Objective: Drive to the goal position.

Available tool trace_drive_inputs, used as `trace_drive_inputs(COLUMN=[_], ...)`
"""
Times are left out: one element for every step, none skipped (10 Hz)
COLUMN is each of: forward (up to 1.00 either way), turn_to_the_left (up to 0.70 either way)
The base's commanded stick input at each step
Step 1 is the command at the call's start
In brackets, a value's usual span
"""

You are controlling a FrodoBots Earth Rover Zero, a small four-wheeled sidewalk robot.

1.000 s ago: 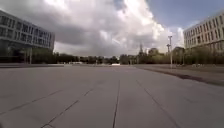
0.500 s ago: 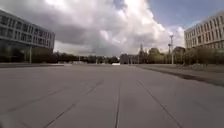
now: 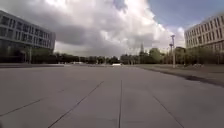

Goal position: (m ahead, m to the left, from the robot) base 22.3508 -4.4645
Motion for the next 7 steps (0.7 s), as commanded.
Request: trace_drive_inputs(forward=[0.45, 0.45, 0.45, 0.45, 0.45, 0.45, 0.45], turn_to_the_left=[0.0, 0.0, 0.0, 0.0, 0.0, 0.0, 0.0])
